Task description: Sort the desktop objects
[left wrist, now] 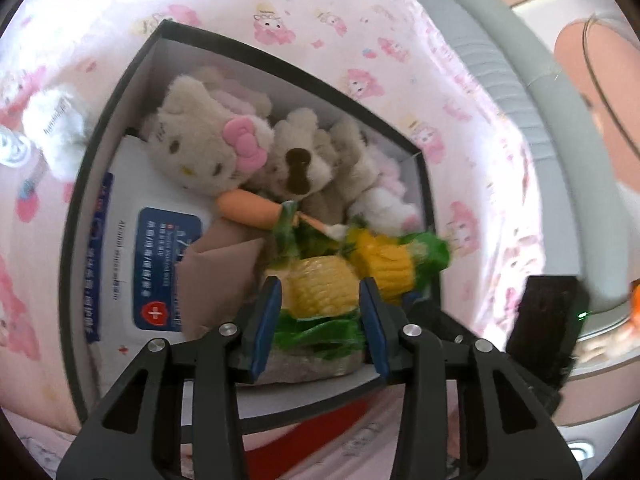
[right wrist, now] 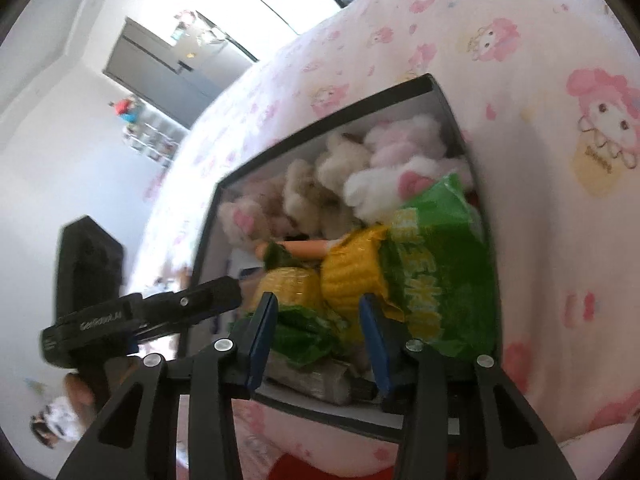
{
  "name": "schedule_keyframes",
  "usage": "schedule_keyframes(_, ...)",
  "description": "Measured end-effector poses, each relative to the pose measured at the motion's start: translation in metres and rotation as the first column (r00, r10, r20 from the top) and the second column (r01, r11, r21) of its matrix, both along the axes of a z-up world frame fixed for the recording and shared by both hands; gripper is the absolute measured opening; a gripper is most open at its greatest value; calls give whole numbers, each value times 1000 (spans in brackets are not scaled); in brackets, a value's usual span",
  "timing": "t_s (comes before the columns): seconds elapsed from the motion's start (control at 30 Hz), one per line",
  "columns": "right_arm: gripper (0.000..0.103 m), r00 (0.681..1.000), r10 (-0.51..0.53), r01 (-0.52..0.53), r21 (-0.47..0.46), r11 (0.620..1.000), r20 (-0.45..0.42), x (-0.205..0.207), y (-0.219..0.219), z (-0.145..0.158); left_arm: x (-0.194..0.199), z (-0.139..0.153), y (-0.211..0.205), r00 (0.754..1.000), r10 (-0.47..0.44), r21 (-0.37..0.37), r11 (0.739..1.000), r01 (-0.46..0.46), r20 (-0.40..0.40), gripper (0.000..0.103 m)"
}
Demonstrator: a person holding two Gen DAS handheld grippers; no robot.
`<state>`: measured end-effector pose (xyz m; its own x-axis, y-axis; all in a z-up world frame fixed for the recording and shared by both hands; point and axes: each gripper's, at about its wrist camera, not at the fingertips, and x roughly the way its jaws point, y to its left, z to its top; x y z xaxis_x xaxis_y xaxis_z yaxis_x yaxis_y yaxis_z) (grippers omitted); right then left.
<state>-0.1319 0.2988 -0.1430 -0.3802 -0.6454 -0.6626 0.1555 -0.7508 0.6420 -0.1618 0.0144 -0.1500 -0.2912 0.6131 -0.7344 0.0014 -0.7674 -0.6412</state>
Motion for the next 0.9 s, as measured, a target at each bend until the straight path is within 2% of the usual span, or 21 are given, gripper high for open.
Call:
schedule_keyframes(0.07, 38, 999, 31, -30, -32, 999, 21, -4, -7, -5, -4, -2, 2, 1000, -1, 15, 1000, 1, 6, 50)
schedule_keyframes(0.17, 36, 996, 76, -77, 11, 997, 49, -3, -16, -9, -9, -12, 11, 999, -22, 10, 1000, 22, 36, 53)
schedule_keyframes(0.23, 36, 993, 98, -101, 41, 994, 72, -3, -24, -14, -12, -21, 16, 998, -22, -21, 1000, 23, 67, 56)
schedule_keyframes(0.27, 36, 992, 98, -102, 48, 994, 83, -4, -27, -17, -13, -26, 17, 996, -20, -12, 1000, 21, 84, 63)
schedule_keyframes(0.37, 36, 990, 88, -99, 94, 991, 109, -8, -34, -25, -20, -43, 19, 988, -24, 76, 997, 13, 153, 64)
schedule_keyframes(0.4, 36, 988, 89, -102, 101, 990, 124, -8, -31, -28, -23, -49, 22, 985, -25, 74, 997, 13, 169, 64)
schedule_keyframes(0.47, 33, 988, 86, -99, 105, 990, 127, -10, -35, -31, -23, -49, 30, 990, -24, 42, 999, 18, 140, 62)
schedule_keyframes(0.57, 25, 993, 89, -95, 82, 992, 76, -6, -33, -23, -17, -36, 45, 998, -46, -13, 999, 46, 53, 61)
schedule_keyframes(0.67, 25, 997, 71, -72, 48, 996, 22, -2, -26, -12, -11, -24, 53, 998, -54, -16, 998, 54, -29, 61)
schedule_keyframes(0.73, 25, 998, 58, -57, 58, 997, -4, -2, -26, -9, -12, -24, 53, 997, -54, -5, 999, 54, -49, 61)
schedule_keyframes(0.8, 25, 999, 49, -47, 100, 994, -11, -2, -31, -9, -15, -31, 53, 997, -56, -7, 998, 56, -52, 61)
schedule_keyframes(0.83, 25, 998, 56, -56, 129, 990, 2, -2, -34, -12, -18, -41, 52, 999, -43, -16, 999, 42, -13, 61)
schedule_keyframes(0.9, 25, 997, 70, -74, 168, 983, 32, -3, -40, -18, -21, -50, 45, 999, -26, 16, 1000, 25, 43, 62)
